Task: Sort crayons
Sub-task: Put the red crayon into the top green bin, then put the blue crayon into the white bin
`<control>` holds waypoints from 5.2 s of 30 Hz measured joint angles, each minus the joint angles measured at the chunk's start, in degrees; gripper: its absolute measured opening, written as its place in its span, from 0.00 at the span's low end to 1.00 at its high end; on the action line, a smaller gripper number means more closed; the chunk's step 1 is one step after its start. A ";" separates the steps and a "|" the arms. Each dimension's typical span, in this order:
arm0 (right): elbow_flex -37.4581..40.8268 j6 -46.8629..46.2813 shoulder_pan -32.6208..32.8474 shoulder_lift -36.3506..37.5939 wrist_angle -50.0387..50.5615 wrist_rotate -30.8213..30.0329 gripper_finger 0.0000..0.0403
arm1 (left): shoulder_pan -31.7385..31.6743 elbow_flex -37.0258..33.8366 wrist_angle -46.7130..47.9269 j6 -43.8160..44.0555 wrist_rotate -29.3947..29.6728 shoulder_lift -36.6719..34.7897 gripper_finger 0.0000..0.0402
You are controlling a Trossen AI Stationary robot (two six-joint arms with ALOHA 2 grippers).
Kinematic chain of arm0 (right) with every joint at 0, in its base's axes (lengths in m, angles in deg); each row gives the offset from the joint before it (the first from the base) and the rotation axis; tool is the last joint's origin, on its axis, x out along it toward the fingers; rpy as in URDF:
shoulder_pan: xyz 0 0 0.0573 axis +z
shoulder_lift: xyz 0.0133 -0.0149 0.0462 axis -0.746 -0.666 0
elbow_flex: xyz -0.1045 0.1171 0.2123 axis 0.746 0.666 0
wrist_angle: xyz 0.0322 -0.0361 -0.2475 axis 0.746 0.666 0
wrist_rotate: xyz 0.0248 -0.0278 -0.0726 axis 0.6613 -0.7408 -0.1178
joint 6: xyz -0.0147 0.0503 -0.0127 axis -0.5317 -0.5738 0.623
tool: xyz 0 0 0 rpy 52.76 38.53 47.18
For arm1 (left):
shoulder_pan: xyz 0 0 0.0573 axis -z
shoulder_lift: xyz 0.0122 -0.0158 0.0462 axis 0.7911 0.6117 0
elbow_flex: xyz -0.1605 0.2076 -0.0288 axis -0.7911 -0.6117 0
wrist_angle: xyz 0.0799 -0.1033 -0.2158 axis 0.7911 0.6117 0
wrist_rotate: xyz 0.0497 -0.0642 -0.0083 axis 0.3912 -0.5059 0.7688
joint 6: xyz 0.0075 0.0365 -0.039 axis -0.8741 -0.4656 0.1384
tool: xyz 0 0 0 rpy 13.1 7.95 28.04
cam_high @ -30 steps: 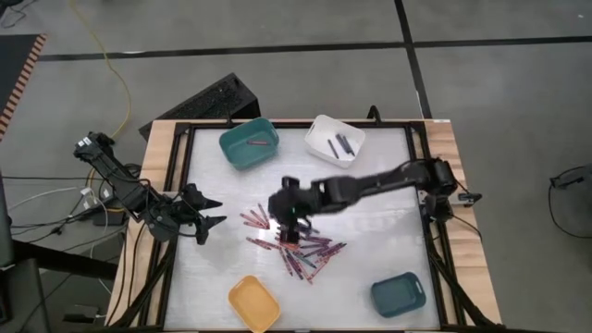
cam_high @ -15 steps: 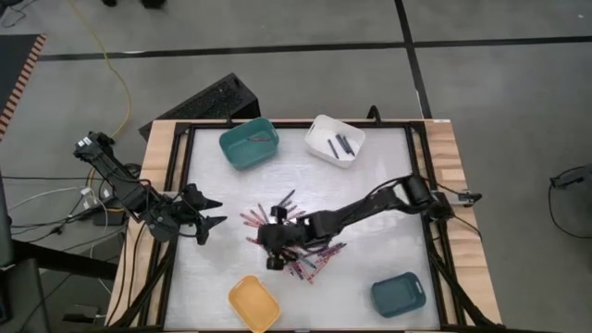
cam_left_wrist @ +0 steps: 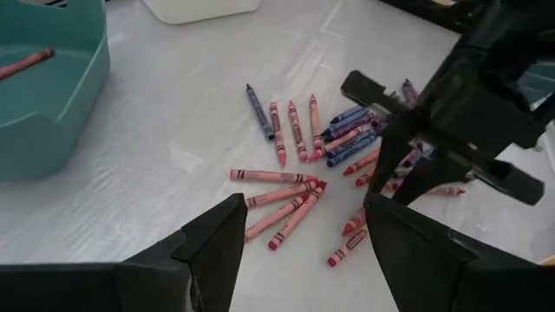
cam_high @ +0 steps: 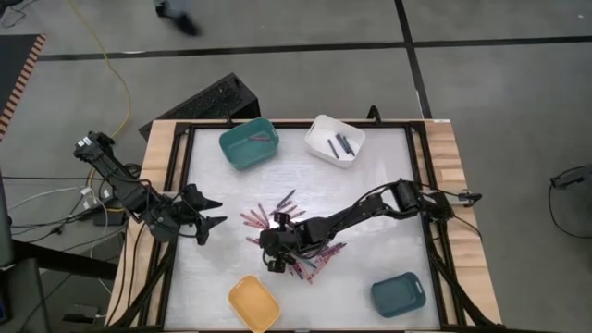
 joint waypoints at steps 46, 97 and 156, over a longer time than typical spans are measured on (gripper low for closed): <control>-0.17 -3.84 -0.95 -2.40 4.18 -0.09 0.18 | -0.02 0.00 -0.04 0.61 -0.01 -0.02 0.57; -0.11 -0.34 -21.16 4.33 -8.52 -0.17 0.01 | -0.01 0.00 0.55 0.13 0.32 -0.02 0.57; -0.26 -0.14 -23.75 25.29 26.55 16.26 0.17 | -0.02 0.00 0.29 0.06 0.50 -0.02 0.57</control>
